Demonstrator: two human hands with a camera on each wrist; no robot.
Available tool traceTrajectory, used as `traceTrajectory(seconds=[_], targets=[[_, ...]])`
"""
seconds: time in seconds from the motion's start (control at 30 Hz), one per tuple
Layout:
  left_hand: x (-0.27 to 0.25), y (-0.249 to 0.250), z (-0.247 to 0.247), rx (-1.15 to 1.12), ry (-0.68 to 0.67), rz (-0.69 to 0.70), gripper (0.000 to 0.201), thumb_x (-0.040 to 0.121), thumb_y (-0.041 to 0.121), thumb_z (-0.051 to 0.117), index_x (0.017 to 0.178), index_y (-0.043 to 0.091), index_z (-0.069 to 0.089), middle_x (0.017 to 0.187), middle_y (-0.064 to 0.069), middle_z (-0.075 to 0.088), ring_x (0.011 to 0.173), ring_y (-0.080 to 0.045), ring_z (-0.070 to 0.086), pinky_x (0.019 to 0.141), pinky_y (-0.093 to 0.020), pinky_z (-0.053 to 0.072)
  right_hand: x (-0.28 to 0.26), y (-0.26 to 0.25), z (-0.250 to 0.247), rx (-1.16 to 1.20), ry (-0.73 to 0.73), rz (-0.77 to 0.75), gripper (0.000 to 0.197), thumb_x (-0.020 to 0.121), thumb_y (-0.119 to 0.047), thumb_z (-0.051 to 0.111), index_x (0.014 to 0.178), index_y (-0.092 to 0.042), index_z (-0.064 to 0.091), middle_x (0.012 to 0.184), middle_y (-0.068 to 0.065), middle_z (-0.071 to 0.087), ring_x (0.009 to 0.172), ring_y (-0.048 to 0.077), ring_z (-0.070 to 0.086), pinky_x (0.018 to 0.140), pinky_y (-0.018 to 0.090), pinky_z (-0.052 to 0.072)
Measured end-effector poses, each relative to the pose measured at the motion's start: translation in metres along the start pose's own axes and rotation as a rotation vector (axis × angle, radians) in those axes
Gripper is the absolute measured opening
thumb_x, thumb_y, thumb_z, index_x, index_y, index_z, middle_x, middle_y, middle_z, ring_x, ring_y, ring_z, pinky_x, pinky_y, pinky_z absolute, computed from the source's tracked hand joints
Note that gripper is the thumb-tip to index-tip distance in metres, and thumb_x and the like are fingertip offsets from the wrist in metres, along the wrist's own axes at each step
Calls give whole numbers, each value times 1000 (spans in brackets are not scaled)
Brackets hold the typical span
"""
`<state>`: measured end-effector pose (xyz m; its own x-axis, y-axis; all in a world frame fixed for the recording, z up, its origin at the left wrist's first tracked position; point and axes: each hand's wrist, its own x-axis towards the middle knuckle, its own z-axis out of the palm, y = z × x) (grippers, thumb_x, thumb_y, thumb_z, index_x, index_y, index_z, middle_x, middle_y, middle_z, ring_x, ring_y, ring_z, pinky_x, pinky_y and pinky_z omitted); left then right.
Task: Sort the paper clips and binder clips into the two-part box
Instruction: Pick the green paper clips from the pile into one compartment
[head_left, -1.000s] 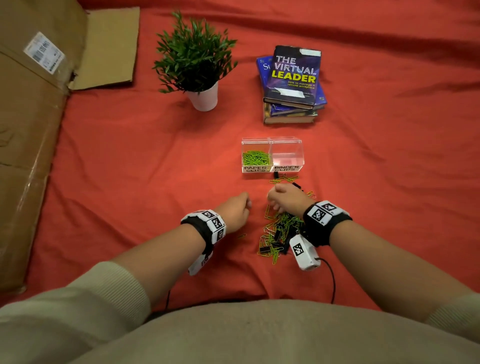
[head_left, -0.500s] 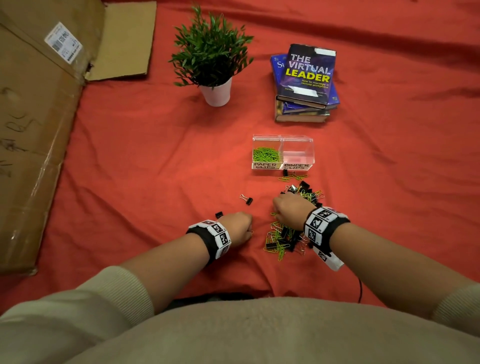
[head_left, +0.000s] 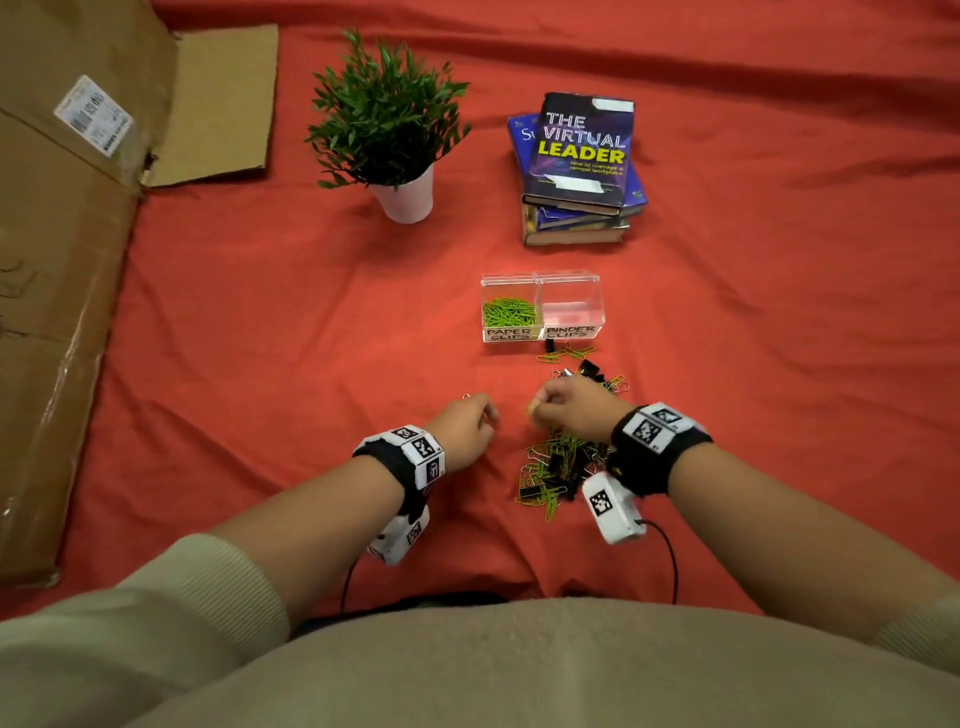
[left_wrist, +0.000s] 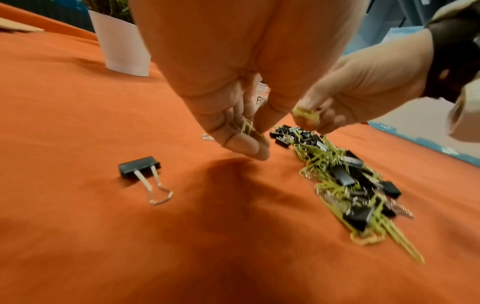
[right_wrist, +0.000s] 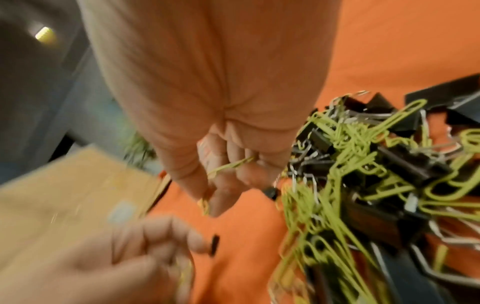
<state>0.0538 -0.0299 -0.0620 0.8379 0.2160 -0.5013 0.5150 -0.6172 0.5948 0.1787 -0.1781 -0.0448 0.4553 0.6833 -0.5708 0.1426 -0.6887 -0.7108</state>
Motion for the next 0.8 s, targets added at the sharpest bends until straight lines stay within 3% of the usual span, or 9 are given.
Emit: traceTrajectory(seconds=[0.07,0.2,0.27,0.37,0.47,0.53,0.6,0.7,0.8], targets=[[6,5,1,-67,-15,-22,23,89,3,44,105,7,59,103,-16,67,93,-32,63,70,-23,39,-6,-1,-16,290,-20,41,9,88,-8,59,86,-3,66,75,3,65,59,10,50,55,22,42],[14,20,7,-109,-51,-56,24,90,3,39,101,9,61,104,-15,69,95,-32,63,75,-26,44,-18,8,-42,694,-90,87,15,91,-3,52,99,1,64,79,3,61,61,9,48,53,18,40],[14,28,14,-81,-64,-45,22,92,8,41,101,6,61,103,-15,68,96,-31,62,77,-29,46,-23,13,-48,788,-104,106,18,93,-3,45,98,-3,62,76,3,56,63,11,46,55,20,41],[11,35,28,38,-94,11,14,92,19,49,95,9,58,95,-13,67,90,-30,62,73,-32,46,-27,20,-49,871,-112,139,24,87,-1,32,82,-9,54,73,4,49,63,15,43,58,25,39],[9,35,42,164,-159,112,19,86,31,62,93,15,53,91,-7,64,86,-26,60,70,-30,42,-29,22,-48,853,-158,146,22,85,-7,32,77,-9,52,69,4,50,60,16,45,56,26,38],[8,36,49,226,-161,145,30,83,39,66,96,16,52,94,-5,63,85,-24,59,70,-31,43,-27,20,-46,703,-145,165,22,92,-13,38,77,-9,53,67,4,51,57,15,46,54,26,36],[8,37,53,259,-133,138,35,81,43,67,98,16,52,96,-4,62,85,-23,58,68,-32,43,-23,19,-43,331,-56,163,19,93,-18,46,81,-8,57,66,2,52,56,15,46,52,26,36],[7,38,56,281,-83,134,31,83,37,65,101,15,53,101,-6,63,92,-26,60,71,-33,44,-17,21,-35,-233,26,37,12,89,-21,56,97,-14,61,70,-4,54,58,12,47,53,24,38],[8,35,48,270,-14,123,26,85,30,60,102,13,52,104,-9,62,96,-29,59,76,-35,46,-16,24,-27,-528,-42,-83,35,85,-21,59,119,-23,52,70,-10,50,60,7,48,54,24,39]])
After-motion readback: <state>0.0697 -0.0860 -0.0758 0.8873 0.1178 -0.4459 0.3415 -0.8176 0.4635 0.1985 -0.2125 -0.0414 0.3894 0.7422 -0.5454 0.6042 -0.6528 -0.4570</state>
